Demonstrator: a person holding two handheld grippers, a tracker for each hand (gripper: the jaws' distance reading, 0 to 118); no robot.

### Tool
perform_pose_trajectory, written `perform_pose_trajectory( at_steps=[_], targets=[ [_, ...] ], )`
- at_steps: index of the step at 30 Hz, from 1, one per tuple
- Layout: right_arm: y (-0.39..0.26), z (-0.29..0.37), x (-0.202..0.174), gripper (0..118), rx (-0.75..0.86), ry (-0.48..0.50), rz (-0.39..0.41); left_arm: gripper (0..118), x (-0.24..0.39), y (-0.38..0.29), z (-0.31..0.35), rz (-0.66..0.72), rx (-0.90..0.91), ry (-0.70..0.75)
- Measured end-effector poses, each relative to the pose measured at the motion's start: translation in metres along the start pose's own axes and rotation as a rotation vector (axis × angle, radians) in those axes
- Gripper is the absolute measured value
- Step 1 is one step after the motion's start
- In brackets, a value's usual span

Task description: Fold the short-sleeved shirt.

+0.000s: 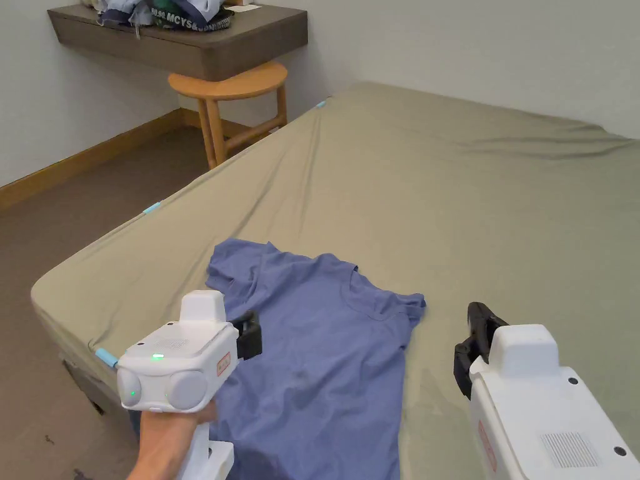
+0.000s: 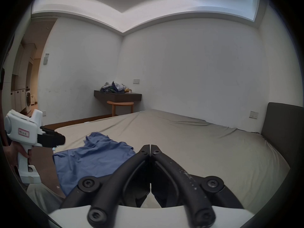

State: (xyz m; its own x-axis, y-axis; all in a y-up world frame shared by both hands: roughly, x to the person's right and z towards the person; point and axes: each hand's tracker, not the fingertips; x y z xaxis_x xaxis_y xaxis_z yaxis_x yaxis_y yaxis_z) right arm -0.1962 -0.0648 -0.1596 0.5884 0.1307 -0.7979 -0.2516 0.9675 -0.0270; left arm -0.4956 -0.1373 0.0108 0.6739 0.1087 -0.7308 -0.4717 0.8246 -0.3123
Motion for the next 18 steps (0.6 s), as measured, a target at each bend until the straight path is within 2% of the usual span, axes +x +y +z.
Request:
perform_pose_trajectory(
  at_steps=[2,3,4,12,13,14,16,17,18],
  targets=[
    [-0.004,-0.002,0.008,1,-0.015,-0.021,0.001,105,0.014,0.000,-0.021,-0.002,-0.091,-0.020],
    [-0.006,-0.003,0.012,1,-0.023,-0.032,0.002,116,0.021,-0.001,-0.032,0.002,-0.133,-0.021],
    [-0.009,-0.005,0.017,1,-0.031,-0.040,0.002,118,0.026,-0.003,-0.041,0.005,-0.164,-0.018],
    [-0.031,-0.001,0.049,1,-0.097,-0.107,0.003,99,0.067,-0.048,-0.096,-0.044,-0.415,-0.021],
    [-0.033,0.000,0.052,1,-0.104,-0.115,0.003,94,0.071,-0.055,-0.101,-0.062,-0.428,-0.005],
    [-0.035,0.001,0.056,1,-0.110,-0.125,0.000,89,0.077,-0.064,-0.099,-0.173,-0.304,0.056],
    [-0.039,0.003,0.062,1,-0.119,-0.142,-0.009,85,0.084,-0.063,-0.096,-0.199,-0.325,0.036],
    [-0.040,0.003,0.065,1,-0.122,-0.148,-0.020,77,0.085,-0.059,-0.093,-0.182,-0.321,0.028],
    [-0.041,0.004,0.068,1,-0.126,-0.151,-0.032,62,0.091,-0.054,-0.082,-0.176,-0.327,-0.008]
  ],
)
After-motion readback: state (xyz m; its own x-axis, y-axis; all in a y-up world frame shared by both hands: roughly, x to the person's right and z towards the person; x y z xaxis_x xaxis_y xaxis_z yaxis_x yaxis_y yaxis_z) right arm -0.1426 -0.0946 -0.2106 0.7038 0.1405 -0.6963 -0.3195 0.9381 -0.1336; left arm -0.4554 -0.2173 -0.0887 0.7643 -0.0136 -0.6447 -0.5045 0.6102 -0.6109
